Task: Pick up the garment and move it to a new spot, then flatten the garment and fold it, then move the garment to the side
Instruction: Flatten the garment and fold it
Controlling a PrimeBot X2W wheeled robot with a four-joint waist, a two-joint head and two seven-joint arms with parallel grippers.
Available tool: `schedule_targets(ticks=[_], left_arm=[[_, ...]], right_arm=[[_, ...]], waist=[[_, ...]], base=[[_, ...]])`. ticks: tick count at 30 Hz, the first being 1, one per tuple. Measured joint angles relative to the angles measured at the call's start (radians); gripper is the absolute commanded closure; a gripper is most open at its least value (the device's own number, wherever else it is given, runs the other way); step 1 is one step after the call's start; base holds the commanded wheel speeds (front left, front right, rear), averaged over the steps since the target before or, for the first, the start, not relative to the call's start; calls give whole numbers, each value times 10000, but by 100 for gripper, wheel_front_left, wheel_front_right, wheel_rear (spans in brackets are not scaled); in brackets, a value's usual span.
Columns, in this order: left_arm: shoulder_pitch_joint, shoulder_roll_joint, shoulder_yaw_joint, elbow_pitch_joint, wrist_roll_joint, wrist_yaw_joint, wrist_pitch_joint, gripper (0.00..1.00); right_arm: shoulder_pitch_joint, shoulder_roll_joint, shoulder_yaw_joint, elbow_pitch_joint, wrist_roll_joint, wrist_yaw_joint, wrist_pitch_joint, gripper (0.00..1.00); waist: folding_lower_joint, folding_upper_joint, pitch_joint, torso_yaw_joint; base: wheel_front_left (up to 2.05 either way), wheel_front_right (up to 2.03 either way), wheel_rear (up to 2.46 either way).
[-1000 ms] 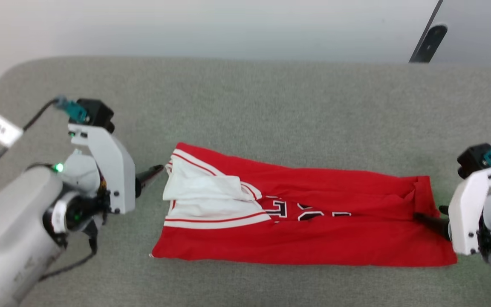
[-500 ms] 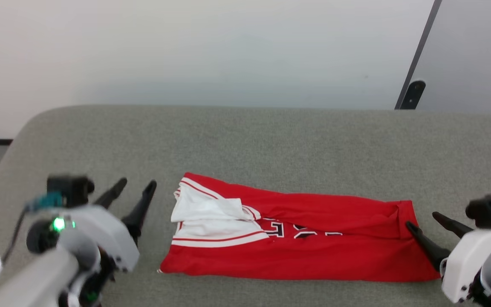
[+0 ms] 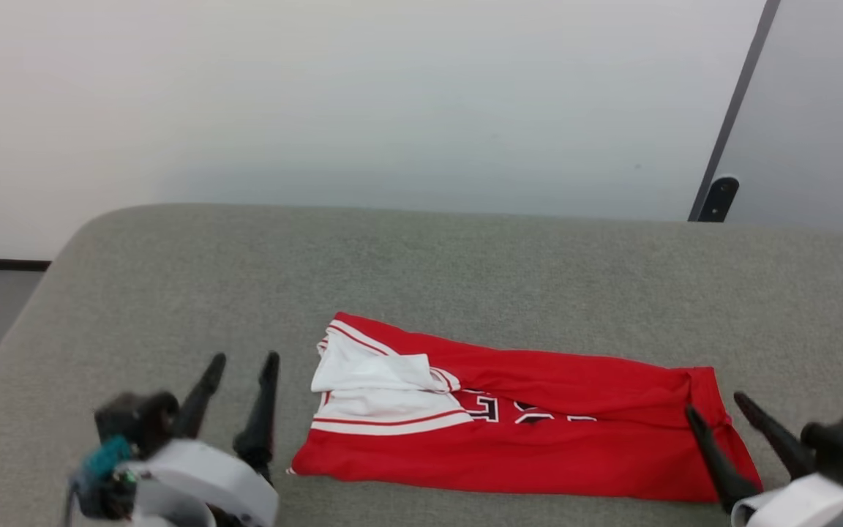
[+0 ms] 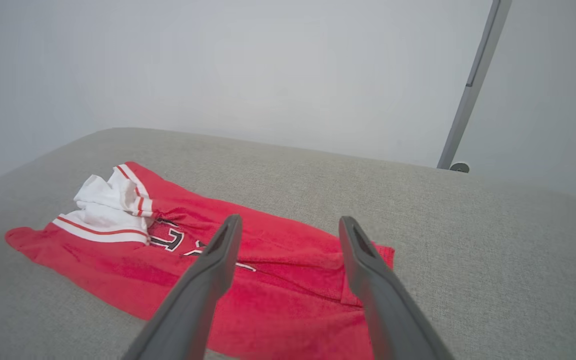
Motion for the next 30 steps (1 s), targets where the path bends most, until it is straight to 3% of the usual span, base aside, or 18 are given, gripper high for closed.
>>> schedule_targets(ticks=[8, 15, 21, 30], left_arm=[[1383, -1722, 1651, 288, 2245, -1244, -13, 0], [1545, -2351, 2600, 713, 4487, -2142, -13, 0], [1861, -2995, 3776, 965, 5058, -2894, -13, 0], [1849, -3682, 4732, 1358, 5873, -3591, -13, 0]], right_arm=[[559, 585, -148, 232, -146, 0, -585, 0], [537, 840, 77, 370, -240, 0, -871, 0], [287, 884, 364, 545, -236, 0, -1043, 0], [209, 765, -82, 836, -339, 0, -1089, 0]], waist=[[-1, 0, -334, 234], [0, 0, -401, 195], [0, 0, -352, -101], [0, 0, -164, -788]], base=[[0, 0, 0], [0, 0, 0], [0, 0, 0], [0, 0, 0]])
